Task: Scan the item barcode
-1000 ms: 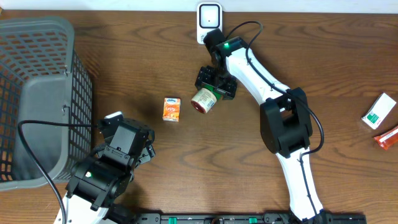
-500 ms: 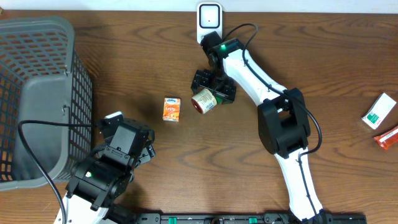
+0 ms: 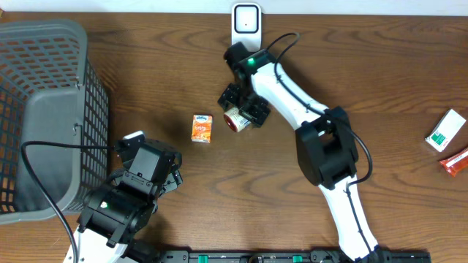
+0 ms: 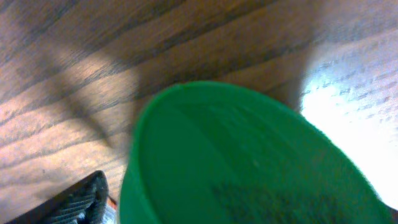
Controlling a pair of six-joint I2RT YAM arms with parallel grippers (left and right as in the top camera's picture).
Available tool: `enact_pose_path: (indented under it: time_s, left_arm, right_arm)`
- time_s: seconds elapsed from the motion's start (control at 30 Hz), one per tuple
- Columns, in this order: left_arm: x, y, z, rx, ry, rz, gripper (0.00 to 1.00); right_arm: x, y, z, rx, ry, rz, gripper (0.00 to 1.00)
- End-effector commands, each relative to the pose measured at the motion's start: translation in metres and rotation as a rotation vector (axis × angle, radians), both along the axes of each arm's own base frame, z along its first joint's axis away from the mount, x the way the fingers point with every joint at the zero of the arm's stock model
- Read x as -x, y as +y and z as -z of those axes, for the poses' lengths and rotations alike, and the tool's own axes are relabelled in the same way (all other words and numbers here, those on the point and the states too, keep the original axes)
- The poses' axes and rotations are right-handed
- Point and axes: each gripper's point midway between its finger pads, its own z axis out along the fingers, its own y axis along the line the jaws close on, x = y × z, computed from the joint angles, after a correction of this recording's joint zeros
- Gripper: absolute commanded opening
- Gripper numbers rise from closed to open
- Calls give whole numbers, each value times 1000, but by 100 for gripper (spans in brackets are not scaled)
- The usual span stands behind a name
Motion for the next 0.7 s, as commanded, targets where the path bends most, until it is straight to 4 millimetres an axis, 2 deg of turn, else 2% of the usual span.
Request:
enact_pose_path:
  time_s: [0.0, 0.07, 0.2, 0.37, 0.53, 0.67]
  left_arm:
    - [0, 3, 0, -21, -3, -2, 77]
    - [0, 3, 0, -21, -2, -2, 77]
    - [0, 3, 0, -21, -3, -2, 77]
    - [0, 3, 0, -21, -3, -2, 77]
    - [0, 3, 0, -21, -3, -2, 77]
    - [0, 3, 0, -21, -3, -2, 77]
  right_arm:
    - [-3, -7, 9, 80, -32, 45, 86]
    - [-4, -9, 9, 82, -34, 47, 88]
    - [-7, -15, 9, 84, -29, 61, 98]
    - [-13, -21, 9, 78, -37, 41, 98]
    - [-19, -31, 9, 76, -46, -4, 95]
    - [-23, -35, 8, 49, -39, -20, 80]
